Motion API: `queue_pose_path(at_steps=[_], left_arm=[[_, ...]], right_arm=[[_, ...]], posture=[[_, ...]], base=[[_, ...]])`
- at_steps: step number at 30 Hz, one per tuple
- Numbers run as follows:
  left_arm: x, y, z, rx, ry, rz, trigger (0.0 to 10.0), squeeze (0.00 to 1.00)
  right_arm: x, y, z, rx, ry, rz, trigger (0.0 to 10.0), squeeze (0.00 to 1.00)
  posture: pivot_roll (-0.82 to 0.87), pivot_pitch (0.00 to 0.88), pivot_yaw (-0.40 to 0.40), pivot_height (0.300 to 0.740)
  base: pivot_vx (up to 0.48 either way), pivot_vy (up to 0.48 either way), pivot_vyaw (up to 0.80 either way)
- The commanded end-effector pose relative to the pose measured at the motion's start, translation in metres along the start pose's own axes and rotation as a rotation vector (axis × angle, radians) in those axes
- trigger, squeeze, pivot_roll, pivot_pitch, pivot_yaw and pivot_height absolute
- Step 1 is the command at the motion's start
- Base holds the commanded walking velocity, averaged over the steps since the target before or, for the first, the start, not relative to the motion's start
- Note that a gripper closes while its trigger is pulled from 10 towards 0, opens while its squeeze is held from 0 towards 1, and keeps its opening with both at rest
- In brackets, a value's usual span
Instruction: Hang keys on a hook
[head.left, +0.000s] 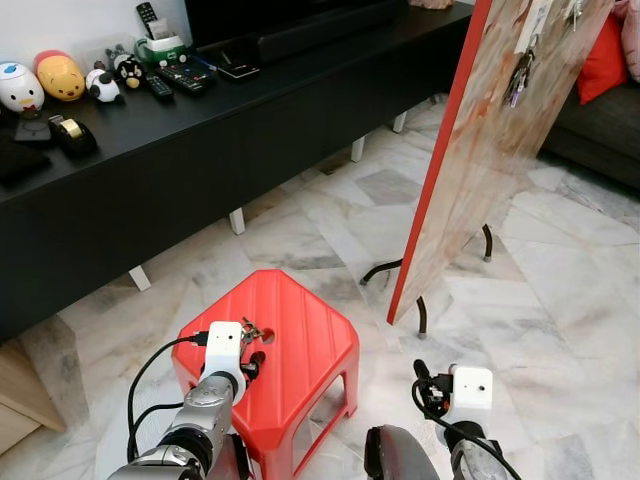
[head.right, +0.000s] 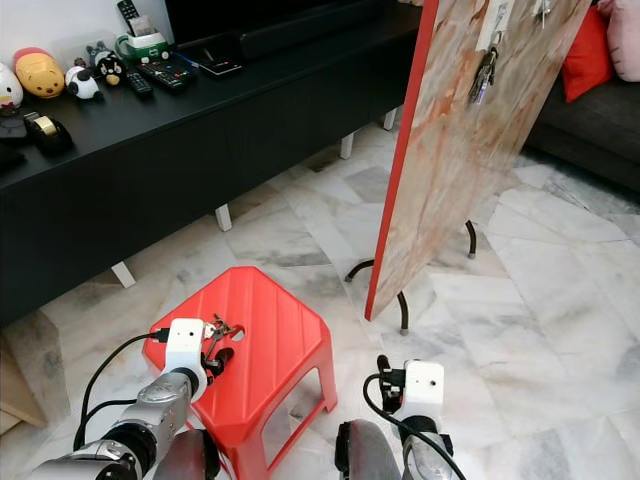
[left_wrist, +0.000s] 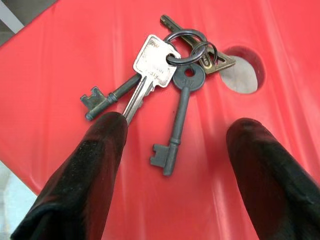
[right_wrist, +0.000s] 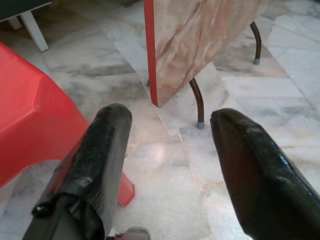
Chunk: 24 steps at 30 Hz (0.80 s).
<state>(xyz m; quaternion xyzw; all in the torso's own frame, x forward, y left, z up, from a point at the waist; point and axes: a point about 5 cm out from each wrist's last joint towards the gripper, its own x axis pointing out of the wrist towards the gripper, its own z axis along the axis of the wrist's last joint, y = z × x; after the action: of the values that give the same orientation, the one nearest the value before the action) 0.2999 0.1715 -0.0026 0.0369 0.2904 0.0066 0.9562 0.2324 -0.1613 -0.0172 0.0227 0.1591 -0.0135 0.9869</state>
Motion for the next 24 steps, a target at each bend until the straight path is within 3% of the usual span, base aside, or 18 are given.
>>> queue_pose_path(at_steps=[1, 3, 4, 5, 14, 24], left_arm=[[-0.005, 0.003, -0.029, 0.052, 0.138, 0.024, 10.0, 0.00], [-0.006, 0.003, -0.031, 0.067, 0.146, 0.028, 10.0, 0.00], [-0.006, 0.002, -0.033, 0.063, 0.153, 0.024, 3.6, 0.00], [-0.007, 0.001, -0.035, 0.060, 0.161, 0.019, 0.0, 0.00], [-0.007, -0.001, -0.036, 0.084, 0.163, 0.002, 0.0, 0.00], [-0.007, 0.009, -0.035, 0.122, 0.152, 0.011, 0.0, 0.00]], right_arm=[[-0.001, -0.001, -0.001, -0.005, 0.008, 0.002, 10.0, 0.00], [-0.001, -0.001, 0.000, -0.006, 0.008, 0.003, 10.0, 0.00], [-0.001, -0.001, 0.000, -0.006, 0.008, 0.004, 10.0, 0.00], [-0.001, -0.001, 0.000, -0.007, 0.007, 0.004, 10.0, 0.00], [0.000, 0.000, 0.000, -0.008, 0.010, 0.011, 10.0, 0.00], [0.000, 0.001, 0.000, -0.005, 0.012, 0.007, 10.0, 0.00]], posture=[[-0.04, 0.093, -0.102, 0.600], [-0.04, 0.091, -0.102, 0.600], [-0.04, 0.091, -0.103, 0.600], [-0.04, 0.089, -0.104, 0.600], [-0.04, 0.091, -0.105, 0.600], [-0.03, 0.096, -0.102, 0.600]], base=[[0.000, 0.000, 0.00], [0.000, 0.000, 0.00], [0.000, 0.000, 0.00], [0.000, 0.000, 0.00], [0.000, 0.000, 0.00], [0.000, 0.000, 0.00]])
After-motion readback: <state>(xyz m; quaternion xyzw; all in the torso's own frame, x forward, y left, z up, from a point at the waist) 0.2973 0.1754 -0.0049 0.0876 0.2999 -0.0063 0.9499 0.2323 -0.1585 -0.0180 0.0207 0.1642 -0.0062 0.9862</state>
